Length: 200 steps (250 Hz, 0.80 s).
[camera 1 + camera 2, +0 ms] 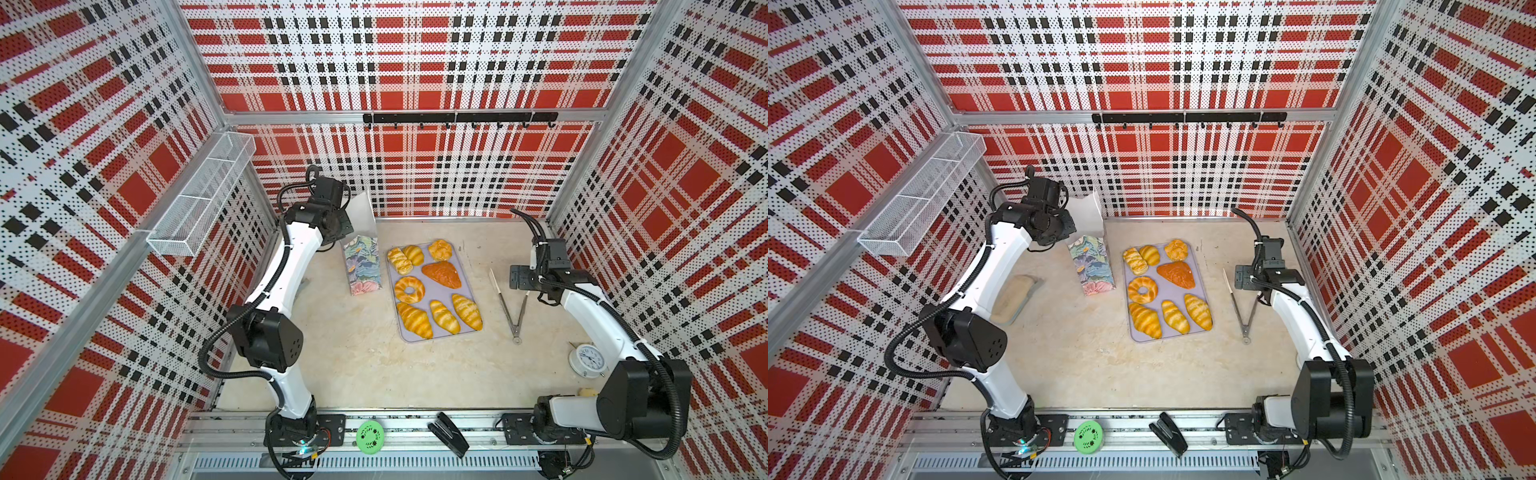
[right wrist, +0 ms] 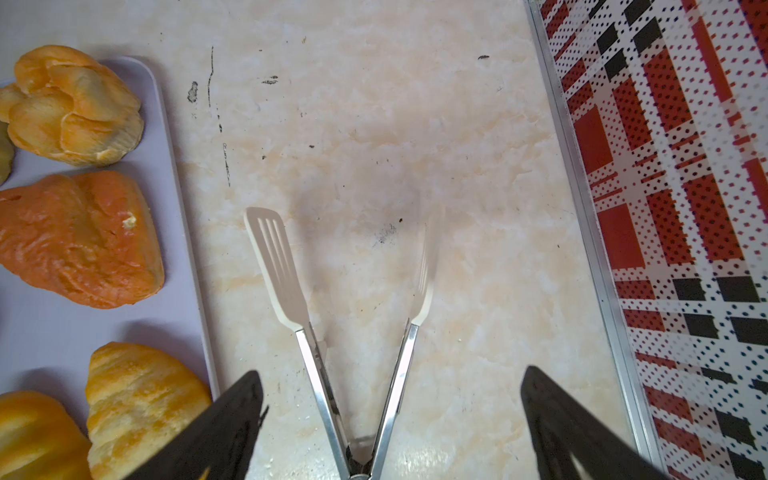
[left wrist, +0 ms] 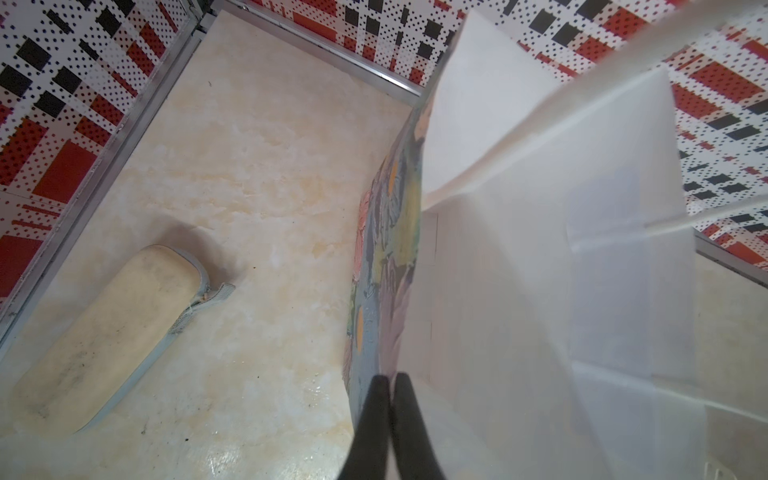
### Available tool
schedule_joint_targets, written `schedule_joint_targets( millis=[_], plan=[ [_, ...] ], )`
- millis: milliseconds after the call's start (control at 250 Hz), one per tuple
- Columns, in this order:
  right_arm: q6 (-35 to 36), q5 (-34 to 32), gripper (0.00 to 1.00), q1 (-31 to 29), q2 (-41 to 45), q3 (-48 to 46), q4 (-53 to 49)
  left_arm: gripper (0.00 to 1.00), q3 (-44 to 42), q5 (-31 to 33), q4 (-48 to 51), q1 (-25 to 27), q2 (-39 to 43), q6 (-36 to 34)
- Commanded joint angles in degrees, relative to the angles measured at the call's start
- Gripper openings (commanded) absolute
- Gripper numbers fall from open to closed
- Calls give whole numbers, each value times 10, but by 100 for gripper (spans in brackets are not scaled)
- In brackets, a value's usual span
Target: Place the fake bread into the paper bag
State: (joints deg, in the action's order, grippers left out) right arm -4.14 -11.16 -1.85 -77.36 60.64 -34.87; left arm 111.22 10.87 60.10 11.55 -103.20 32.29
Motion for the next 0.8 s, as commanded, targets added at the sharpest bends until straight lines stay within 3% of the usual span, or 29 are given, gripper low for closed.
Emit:
schedule_joint_targets(
  millis=[0,488,796],
  plan=[
    [-9,-9,97,2,-5,0,-3,0,17,0,0,-11,-8,2],
    [-59,-22,80,6,-37,4,-55,0,2,-5,-15,-32,-11,3],
    [-119,-9,69,6,-35,-43,-59,2,-28,-12,-29,-32,9,6]
  ],
)
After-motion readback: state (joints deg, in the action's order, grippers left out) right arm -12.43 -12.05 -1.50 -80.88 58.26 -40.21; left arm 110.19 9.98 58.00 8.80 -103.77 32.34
